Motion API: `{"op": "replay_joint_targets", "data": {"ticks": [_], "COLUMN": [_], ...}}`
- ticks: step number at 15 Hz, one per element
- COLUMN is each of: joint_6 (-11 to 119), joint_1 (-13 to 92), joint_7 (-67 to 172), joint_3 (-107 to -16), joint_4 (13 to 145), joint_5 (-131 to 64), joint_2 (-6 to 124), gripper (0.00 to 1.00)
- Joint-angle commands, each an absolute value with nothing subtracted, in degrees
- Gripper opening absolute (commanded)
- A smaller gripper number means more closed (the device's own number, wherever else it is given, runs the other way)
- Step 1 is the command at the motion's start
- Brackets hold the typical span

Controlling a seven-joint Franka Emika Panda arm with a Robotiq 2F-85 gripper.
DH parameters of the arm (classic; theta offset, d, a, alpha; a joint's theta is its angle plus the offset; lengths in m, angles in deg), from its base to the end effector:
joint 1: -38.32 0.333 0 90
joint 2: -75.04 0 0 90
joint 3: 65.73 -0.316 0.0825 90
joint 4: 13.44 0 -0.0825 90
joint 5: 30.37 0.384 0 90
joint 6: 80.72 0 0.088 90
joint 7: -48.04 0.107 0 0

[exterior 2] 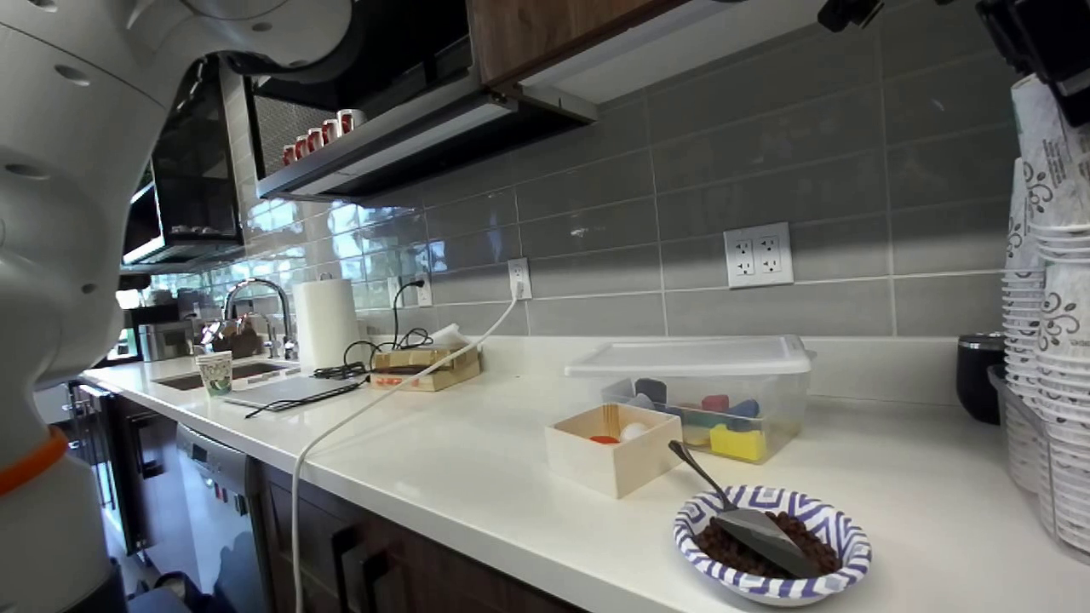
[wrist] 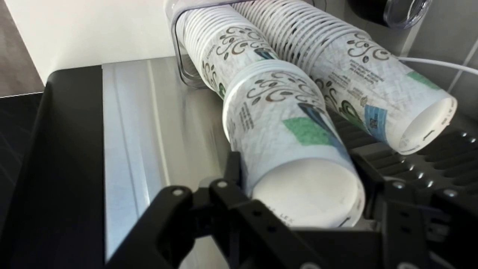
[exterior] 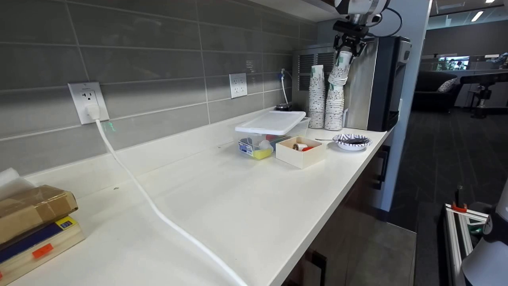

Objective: Put the smaller stack of cups on top of the stack to the right

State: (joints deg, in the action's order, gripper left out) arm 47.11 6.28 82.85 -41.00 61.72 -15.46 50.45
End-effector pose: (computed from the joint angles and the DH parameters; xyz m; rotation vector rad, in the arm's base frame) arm 0.4557 -0.5584 0.5707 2.0757 -2.1815 0.8211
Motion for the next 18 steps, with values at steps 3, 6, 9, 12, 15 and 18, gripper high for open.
{"op": "replay_joint_targets", "data": {"ticks": [3,6,9,12,15,18], "joint_6": [46.1,46.0,46.4,46.6,43.4,42.9], "joint_1": [4.2,4.5,5.5,6.3,6.4,6.9], "joint_7": [83.5,84.1,84.3,84.4,84.2,82.8], "joint_3": [-42.2,-42.2,-41.7,-41.5,-41.9,-42.3], "joint_4": [58.3,58.3,58.4,58.6,59.6,62.6], "joint_5": [-14.4,-15.0,-15.3,-16.0,-15.2,-15.1], "joint_2": [48.4,49.0,49.6,50.4,51.9,54.7], "gripper": [0.93,1.00,1.00,1.00,1.00,1.00]}}
